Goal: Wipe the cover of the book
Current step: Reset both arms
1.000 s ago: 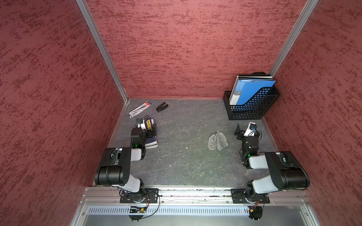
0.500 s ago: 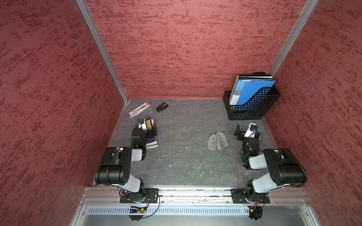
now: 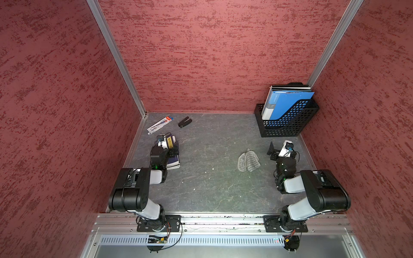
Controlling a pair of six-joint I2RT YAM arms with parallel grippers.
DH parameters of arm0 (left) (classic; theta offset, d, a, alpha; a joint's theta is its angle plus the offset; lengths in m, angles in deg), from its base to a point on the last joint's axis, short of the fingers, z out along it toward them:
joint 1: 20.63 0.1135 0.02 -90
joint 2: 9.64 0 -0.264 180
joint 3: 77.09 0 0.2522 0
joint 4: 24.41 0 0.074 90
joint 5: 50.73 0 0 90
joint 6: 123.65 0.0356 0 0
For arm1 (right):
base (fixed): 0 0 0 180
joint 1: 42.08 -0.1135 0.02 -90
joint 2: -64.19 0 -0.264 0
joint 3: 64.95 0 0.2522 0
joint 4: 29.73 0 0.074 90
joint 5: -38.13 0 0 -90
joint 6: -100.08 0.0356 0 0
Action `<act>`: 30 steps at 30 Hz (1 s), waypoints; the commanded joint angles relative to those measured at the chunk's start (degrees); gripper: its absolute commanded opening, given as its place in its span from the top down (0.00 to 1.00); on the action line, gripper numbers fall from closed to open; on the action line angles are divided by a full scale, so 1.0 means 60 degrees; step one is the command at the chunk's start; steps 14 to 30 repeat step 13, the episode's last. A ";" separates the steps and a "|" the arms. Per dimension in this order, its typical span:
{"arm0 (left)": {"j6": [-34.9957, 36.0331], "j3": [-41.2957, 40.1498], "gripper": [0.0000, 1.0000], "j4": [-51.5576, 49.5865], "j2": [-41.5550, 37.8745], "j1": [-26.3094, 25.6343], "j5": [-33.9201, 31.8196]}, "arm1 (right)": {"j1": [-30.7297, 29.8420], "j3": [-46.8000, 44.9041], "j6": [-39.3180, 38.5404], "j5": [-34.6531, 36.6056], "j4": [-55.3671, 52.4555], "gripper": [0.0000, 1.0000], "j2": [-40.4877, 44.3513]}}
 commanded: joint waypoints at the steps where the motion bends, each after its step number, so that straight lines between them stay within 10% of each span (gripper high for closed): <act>1: 0.0122 -0.0054 0.00 0.0227 0.0043 -0.0015 -0.0083 | 0.0071 -0.0013 0.0070 -0.0108 0.0380 0.01 -0.0022; 30: 0.0119 -0.0053 0.00 0.0217 0.0051 -0.0019 -0.0085 | 0.0063 -0.0010 0.0078 -0.0121 0.0364 0.01 -0.0013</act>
